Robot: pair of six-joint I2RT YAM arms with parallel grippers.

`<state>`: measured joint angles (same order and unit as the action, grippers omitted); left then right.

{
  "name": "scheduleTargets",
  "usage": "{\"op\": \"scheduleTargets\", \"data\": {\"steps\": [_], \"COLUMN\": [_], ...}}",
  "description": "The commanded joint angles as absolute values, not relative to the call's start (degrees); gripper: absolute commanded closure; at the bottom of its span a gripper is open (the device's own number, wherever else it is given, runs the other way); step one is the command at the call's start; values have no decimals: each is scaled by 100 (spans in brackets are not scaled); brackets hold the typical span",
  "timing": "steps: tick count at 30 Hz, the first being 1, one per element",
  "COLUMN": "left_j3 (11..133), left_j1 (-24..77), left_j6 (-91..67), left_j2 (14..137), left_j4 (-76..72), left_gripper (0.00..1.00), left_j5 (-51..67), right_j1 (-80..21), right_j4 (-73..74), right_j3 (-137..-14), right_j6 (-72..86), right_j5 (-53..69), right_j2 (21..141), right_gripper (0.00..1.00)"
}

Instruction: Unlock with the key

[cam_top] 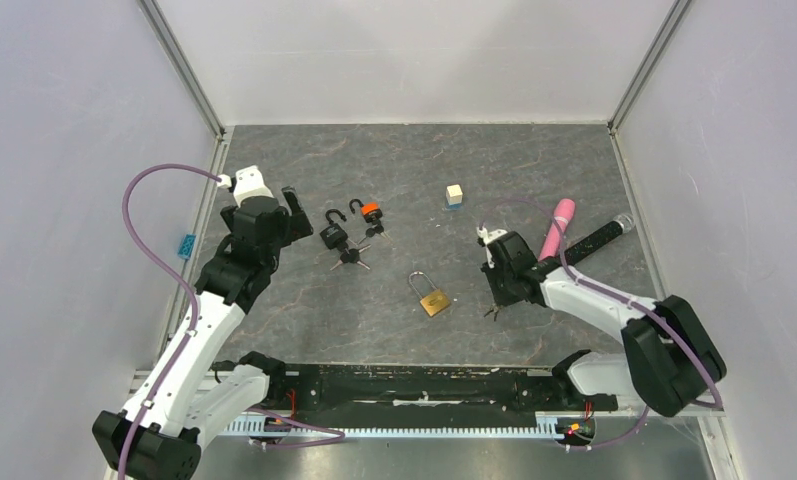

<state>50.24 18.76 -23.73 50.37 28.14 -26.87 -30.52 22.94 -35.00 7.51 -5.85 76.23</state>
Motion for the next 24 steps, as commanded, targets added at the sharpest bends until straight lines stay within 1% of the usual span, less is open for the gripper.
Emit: {"op": "scheduleTargets", "data": {"steps": [1, 5, 7, 12, 17, 21, 24], "left_j3": [5010, 5019, 5019, 5010, 5001, 4992, 4998], "left_j1": [1905, 1914, 1920, 1931, 1941, 1942, 1947], "left_j6": [-2161, -2161, -2162, -2161, -2144, -2145, -2144], "left_j2": [5074, 5130, 5133, 5131, 5132, 5140, 5154], "left_j4": [2566, 2577, 2575, 2584, 2585, 2584, 2584], "left_gripper": [3, 3, 3, 3, 3, 3, 3], "left_j5": [-2811, -2787, -2786, -2810, -2852, -2856, -2854], "right_j1": [-3052, -3063, -3067, -3071, -3080, -3123, -3335], "right_j4": [3027, 3267, 3450, 3977, 4288, 4334, 4324], "right_j3": [-3067, -2912, -2962, -3553, -4064, -4092, -4061], "right_j6": [1052, 1137, 1086, 706, 113, -181, -122], "right_j5": [-213, 222, 407, 322, 591, 1031, 853], "right_j2": [7191, 6750, 6584, 6464, 6681, 6887, 7144], "right_gripper": [82, 82, 79, 60, 45, 42, 41]}}
